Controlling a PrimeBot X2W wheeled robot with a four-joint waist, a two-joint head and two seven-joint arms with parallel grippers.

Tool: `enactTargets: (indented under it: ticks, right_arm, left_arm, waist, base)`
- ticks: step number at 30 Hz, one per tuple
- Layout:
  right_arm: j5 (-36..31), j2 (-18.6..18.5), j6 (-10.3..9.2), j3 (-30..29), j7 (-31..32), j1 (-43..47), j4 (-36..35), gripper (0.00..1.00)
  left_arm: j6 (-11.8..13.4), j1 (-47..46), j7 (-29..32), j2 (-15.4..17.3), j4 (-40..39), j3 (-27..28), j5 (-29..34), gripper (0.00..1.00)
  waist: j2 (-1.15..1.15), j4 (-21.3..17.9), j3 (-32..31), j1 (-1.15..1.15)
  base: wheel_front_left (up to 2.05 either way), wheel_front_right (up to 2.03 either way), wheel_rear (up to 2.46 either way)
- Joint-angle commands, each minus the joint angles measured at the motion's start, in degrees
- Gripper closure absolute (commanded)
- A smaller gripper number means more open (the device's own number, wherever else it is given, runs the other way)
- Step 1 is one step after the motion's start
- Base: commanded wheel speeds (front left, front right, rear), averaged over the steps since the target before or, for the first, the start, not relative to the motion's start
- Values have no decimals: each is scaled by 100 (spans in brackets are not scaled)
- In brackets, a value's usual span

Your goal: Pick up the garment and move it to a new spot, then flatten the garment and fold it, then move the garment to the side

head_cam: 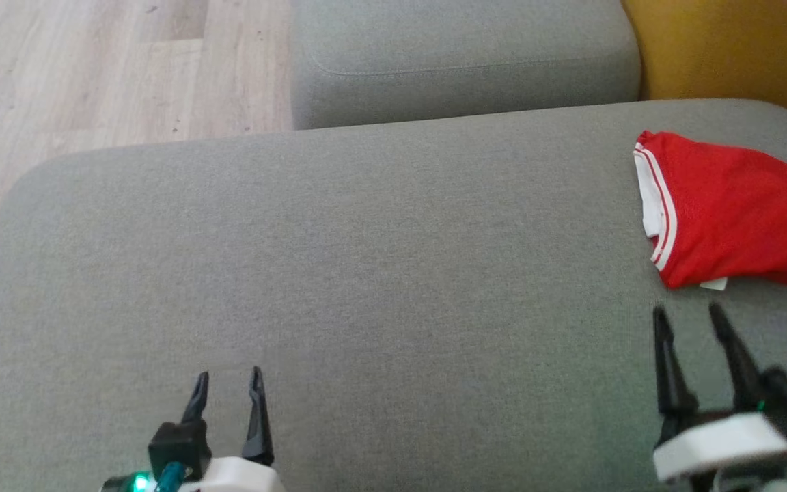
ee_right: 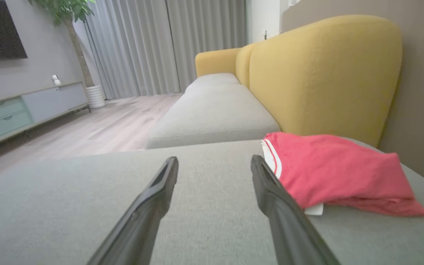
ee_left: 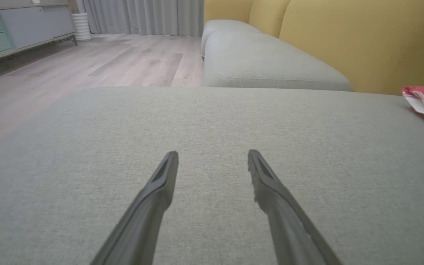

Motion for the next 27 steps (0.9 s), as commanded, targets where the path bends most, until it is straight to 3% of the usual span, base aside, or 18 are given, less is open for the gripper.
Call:
enactTargets:
  ticks: [1, 12, 27]
  right_arm:
    - [-165, 23, 39, 123, -239, 21, -45, 0]
    - [-580, 172, 39, 30, -1014, 69, 1115, 0]
    - [-551, 178, 39, 8, -1087, -171, 1092, 0]
  left_arm:
    - [71, -211, -70, -10, -144, 258, 51, 0]
    - [56, -171, -70, -18, -228, 327, 150, 0]
    - [132, -60, -70, -22, -134, 438, 186, 0]
  waist:
    - [0, 51, -21, 0]
    - [0, 241, -27, 0]
    - [0, 241, -36, 0]
  base:
    - [0, 0, 0]
    - [0, 0, 0]
    - [0, 0, 0]
